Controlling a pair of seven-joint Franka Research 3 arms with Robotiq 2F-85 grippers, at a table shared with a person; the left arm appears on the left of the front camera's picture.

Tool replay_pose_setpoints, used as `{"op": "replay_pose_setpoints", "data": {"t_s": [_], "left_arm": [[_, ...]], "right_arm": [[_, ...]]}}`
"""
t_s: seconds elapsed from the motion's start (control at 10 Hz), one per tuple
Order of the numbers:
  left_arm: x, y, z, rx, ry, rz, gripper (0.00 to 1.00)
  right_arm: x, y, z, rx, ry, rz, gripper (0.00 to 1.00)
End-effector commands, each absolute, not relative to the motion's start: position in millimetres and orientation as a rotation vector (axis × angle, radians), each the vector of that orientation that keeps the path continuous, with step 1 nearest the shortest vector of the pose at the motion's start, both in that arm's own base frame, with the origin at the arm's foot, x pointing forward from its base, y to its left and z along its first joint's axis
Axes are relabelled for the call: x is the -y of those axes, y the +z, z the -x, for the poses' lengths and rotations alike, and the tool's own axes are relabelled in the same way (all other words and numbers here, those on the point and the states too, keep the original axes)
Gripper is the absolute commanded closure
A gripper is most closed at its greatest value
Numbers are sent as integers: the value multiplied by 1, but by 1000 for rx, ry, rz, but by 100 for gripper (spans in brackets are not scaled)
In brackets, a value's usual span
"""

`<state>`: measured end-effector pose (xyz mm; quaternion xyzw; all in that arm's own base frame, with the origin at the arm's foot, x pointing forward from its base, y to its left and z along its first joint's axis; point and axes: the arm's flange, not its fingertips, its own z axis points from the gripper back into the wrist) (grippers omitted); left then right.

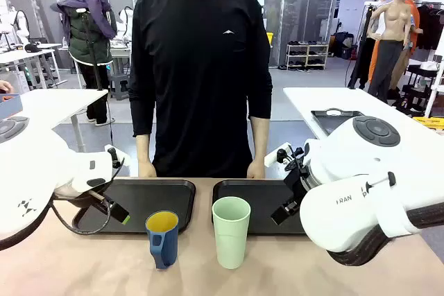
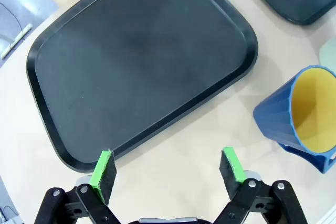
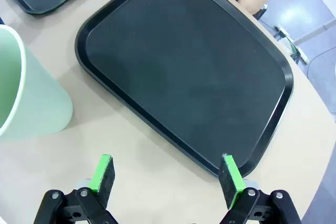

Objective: Sort and store the cups by type.
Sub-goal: Pick up the Reusable plastic cup.

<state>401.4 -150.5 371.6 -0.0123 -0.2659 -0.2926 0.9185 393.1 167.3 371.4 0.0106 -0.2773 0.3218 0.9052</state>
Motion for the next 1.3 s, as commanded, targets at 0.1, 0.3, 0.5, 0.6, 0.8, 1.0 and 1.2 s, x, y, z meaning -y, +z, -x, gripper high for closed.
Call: {"op": "replay_pose_setpoints", "data": {"t_s": [0.1,0.3,0.5,0.6,0.8,1.0,1.2], "left_arm": [[151,372,-401,547,-602,25,0],[151,372,-401,547,-602,25,0],[151,372,-401,547,-602,25,0],[151,372,-401,547,-602,25,0],[151,372,-401,547,-602,25,0],[151,372,-401,547,-602,25,0],[151,372,-401,547,-602,25,0]], "right_arm": [[-167,371,-393,573,665,-22,0],[-167,371,-393,573,665,-22,0],[-167,371,-393,573,665,-22,0],[-167,371,-393,573,665,-22,0],[-167,371,-393,573,665,-22,0],[-167,371,-393,573,665,-22,0],[-167,371,-393,573,665,-22,0]]}}
